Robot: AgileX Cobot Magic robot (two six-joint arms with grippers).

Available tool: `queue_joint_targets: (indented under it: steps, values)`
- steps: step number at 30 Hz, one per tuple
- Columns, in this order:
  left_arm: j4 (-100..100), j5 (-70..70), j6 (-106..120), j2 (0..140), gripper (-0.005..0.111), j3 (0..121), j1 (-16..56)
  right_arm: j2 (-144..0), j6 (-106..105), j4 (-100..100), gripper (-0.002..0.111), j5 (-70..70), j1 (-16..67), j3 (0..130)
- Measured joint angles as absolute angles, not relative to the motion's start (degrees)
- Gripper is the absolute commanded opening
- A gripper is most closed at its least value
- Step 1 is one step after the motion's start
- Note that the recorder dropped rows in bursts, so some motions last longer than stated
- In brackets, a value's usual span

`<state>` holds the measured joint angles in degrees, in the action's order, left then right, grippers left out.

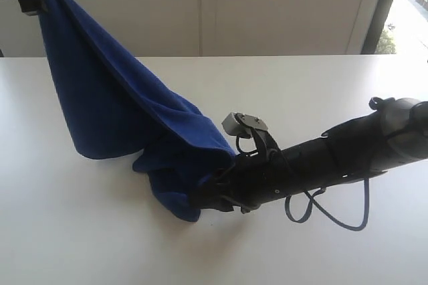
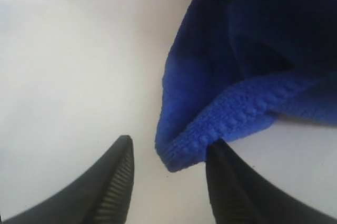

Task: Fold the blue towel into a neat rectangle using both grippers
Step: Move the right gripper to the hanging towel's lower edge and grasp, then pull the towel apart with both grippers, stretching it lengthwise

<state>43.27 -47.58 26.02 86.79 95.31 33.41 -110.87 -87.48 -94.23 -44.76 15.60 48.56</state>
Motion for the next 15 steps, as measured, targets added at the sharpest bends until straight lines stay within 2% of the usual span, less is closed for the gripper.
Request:
queue_joint_targets:
  steps: [3, 7, 9, 12, 15]
  values:
    - [43.27, -47.58, 26.02, 86.79, 0.000, 95.31, 33.41, -112.14, -87.48, -94.23, 0.036, -44.94, 15.60, 48.69]
    - [43.27, -47.58, 26.02, 86.79, 0.000, 95.31, 33.41, -113.90, -87.13, -94.23, 0.035, -46.06, 15.60, 49.75]
    - [43.27, -47.58, 26.02, 86.79, 0.000, 95.31, 33.41, -114.71, -86.98, -95.23, 0.027, -47.06, 15.60, 50.53]
    - [43.27, -47.58, 26.02, 86.79, 0.000, 95.31, 33.41, -114.94, -86.87, -95.91, 0.001, -47.22, 15.60, 51.22]
    - [43.27, -47.58, 26.02, 86.79, 0.000, 95.31, 33.41, -114.94, -84.63, -93.63, 0.000, -44.49, 15.60, 51.40]
